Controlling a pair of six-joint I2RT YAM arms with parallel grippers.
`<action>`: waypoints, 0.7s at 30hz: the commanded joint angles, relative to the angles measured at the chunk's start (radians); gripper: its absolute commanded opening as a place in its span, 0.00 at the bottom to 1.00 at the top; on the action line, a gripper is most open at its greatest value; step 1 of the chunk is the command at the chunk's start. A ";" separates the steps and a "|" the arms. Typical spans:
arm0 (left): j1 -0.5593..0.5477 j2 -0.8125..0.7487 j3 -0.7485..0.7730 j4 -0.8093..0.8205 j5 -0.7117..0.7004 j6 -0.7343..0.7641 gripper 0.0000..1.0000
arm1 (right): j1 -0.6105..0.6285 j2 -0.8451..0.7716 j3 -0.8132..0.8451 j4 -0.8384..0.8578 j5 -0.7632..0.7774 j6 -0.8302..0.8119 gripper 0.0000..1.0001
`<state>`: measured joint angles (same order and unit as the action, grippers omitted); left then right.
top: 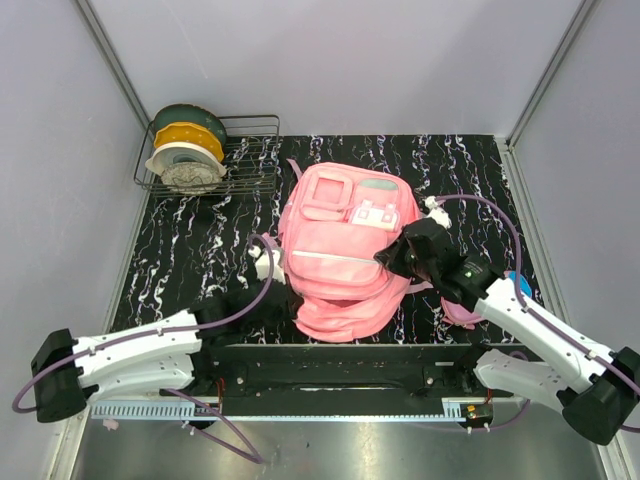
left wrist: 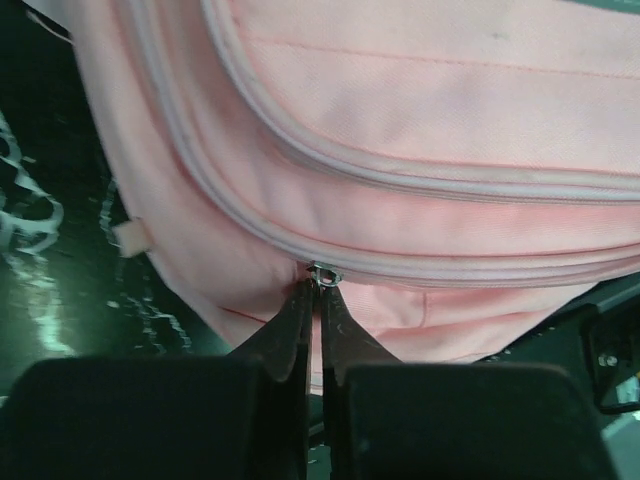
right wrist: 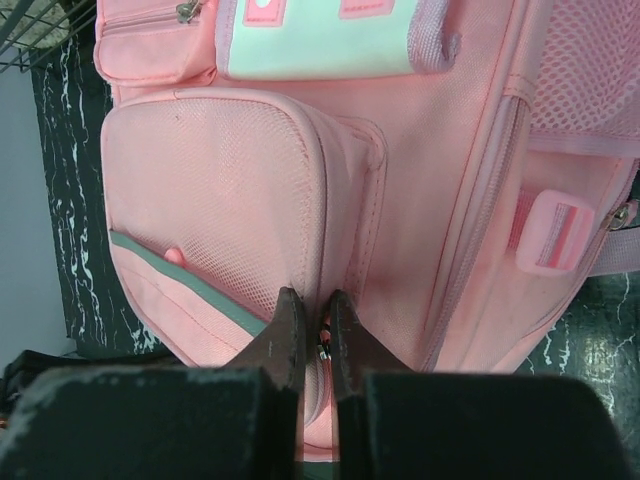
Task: Pack the student bag
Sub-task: Unzip the student bag at the center of the board.
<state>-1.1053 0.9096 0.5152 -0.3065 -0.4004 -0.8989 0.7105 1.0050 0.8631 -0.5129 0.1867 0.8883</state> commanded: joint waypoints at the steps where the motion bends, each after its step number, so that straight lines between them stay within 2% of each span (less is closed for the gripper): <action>1: 0.065 -0.103 0.069 -0.163 -0.117 0.193 0.00 | -0.003 -0.078 0.065 0.033 0.066 -0.028 0.00; 6: 0.168 -0.181 0.074 -0.200 -0.072 0.279 0.00 | -0.005 -0.082 0.059 0.020 0.046 -0.028 0.00; 11: 0.246 -0.157 0.097 -0.223 -0.071 0.318 0.00 | -0.005 -0.091 0.071 0.019 0.034 -0.038 0.00; 12: 0.257 -0.147 0.104 -0.224 -0.063 0.324 0.06 | -0.005 -0.091 0.080 0.017 0.033 -0.040 0.00; 13: 0.271 -0.140 0.123 -0.223 -0.045 0.331 0.40 | -0.005 -0.091 0.085 0.019 0.027 -0.041 0.00; 14: 0.271 -0.130 0.132 -0.220 -0.032 0.333 0.52 | -0.005 -0.086 0.091 0.017 0.014 -0.042 0.00; 15: 0.271 -0.130 0.141 -0.212 -0.016 0.337 0.55 | -0.005 -0.085 0.103 0.019 0.008 -0.038 0.00; 16: 0.271 -0.133 0.164 -0.206 0.026 0.334 0.67 | -0.005 -0.079 0.105 0.025 0.004 -0.025 0.00; 17: 0.271 -0.146 0.178 -0.207 0.040 0.331 0.73 | -0.005 -0.075 0.106 0.031 -0.010 -0.019 0.00; 19: 0.269 -0.173 0.215 -0.212 0.078 0.316 0.83 | -0.005 -0.063 0.109 0.049 -0.018 -0.006 0.00; 21: 0.269 -0.227 0.229 -0.195 0.110 0.322 0.90 | -0.003 -0.052 0.119 0.060 -0.030 -0.006 0.00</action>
<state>-0.8368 0.7681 0.6567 -0.5335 -0.3656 -0.5945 0.7086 0.9607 0.8948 -0.5545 0.1795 0.8761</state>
